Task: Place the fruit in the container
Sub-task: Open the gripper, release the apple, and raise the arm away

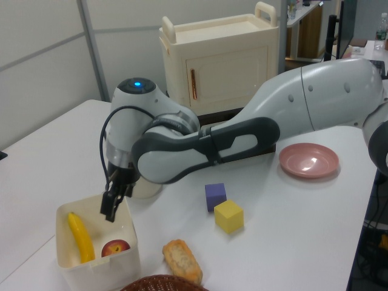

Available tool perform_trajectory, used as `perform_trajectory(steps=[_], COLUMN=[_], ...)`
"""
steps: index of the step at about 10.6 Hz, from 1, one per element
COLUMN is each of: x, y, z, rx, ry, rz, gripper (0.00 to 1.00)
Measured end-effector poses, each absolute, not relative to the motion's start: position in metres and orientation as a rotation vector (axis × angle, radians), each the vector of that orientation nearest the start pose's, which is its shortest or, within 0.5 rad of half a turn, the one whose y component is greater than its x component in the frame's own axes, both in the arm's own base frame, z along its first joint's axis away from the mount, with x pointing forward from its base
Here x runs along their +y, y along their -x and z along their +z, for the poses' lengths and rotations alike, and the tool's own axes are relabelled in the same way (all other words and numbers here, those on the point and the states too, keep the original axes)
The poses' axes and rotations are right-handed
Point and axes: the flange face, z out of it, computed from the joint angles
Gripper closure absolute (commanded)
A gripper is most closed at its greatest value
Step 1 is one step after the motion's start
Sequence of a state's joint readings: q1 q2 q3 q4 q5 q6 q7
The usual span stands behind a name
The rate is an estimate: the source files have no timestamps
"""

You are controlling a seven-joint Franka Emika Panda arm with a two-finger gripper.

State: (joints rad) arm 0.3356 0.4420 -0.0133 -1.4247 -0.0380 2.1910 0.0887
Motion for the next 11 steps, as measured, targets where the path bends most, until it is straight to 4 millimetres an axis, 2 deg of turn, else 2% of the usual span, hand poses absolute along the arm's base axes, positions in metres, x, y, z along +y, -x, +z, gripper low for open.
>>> perform_trajectory(steps=[1,4,5,6,7,9,11], x=[0.212,0.115,0.082,0.041,0.017,-0.010,-0.015], y=[-0.680,-0.656,-0.647,-0.634,-0.622,-0.600,-0.587], z=[0.481,0.530,0.547,0.571,0.587,0.612,0.620], rx=[-0.357,-0.170,-0.100,-0.004,0.057,0.128,0.140], ry=[3.078,3.207,3.227,3.239,3.240,3.231,3.225], rz=[-0.438,-0.149,-0.101,-0.065,-0.042,-0.040,-0.048], gripper=[0.00,0.00,0.00,0.00,0.00,0.00,0.00])
